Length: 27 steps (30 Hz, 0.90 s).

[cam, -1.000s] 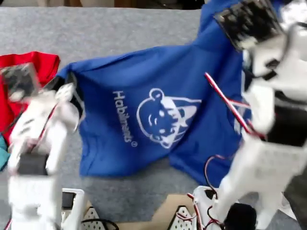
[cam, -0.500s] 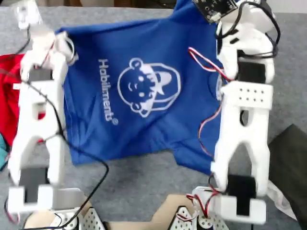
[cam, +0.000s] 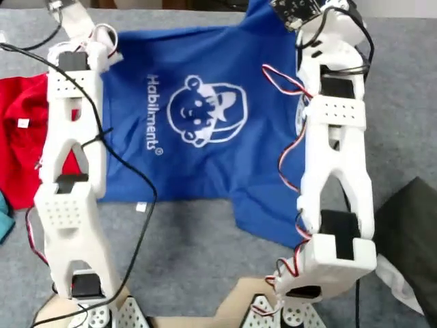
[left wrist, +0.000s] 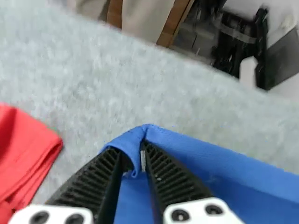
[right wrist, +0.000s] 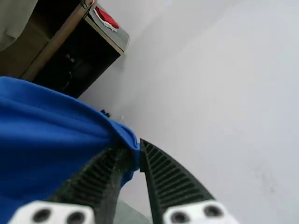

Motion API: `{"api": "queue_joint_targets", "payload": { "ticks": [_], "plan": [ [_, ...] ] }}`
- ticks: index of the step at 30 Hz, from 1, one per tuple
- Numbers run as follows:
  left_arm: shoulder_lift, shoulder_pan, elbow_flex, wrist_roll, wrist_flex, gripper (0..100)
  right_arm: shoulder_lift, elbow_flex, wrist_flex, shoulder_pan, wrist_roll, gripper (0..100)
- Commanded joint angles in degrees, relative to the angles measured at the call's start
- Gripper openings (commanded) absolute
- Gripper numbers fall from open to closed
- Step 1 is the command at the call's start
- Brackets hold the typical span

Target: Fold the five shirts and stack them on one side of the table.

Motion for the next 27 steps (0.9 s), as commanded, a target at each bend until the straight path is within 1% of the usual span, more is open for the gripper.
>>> {"api": "queue_joint_targets", "payload": {
  "ticks": [1, 4, 8, 11, 13, 16, 19, 23, 27],
  "plan": [
    [1.1, -0.3, -6.6, 0.5, 4.8, 2, -2.4, -3.7, 7.8, 0.6, -4.2, 0.5],
    [1.7, -0.3, -7.7, 0.4, 8.4, 2, -4.3, -5.8, 16.5, 0.7, -6.6, 0.5],
    [1.5, -0.5, -8.6, 0.4, 13.3, 2, -6.2, -6.3, 27.2, 0.7, -4.5, 0.6],
    [0.6, -0.6, -10.8, 0.4, 20.0, 2, -9.0, -6.0, 35.8, 0.7, -1.8, 0.6],
    [0.0, -0.1, -11.4, 0.2, 25.6, 2, -11.2, -5.9, 40.5, 0.7, -1.4, 0.6],
    [-0.7, 2.3, -10.8, -2.1, 33.6, 2, -14.7, -5.8, 46.2, 0.3, -1.1, 0.6],
    [-1.0, 3.0, -11.0, -0.9, 39.3, 2, -18.9, -4.0, 49.5, -0.2, -1.1, 0.6],
    [-2.1, 3.9, -10.8, -0.9, 46.0, 2, -26.0, 3.4, 49.9, -0.8, -1.0, 0.6],
    [-2.2, 3.2, -10.8, -1.2, 47.4, 2, -34.7, 14.9, 49.8, -1.0, 0.0, 0.5]
  ]
}}
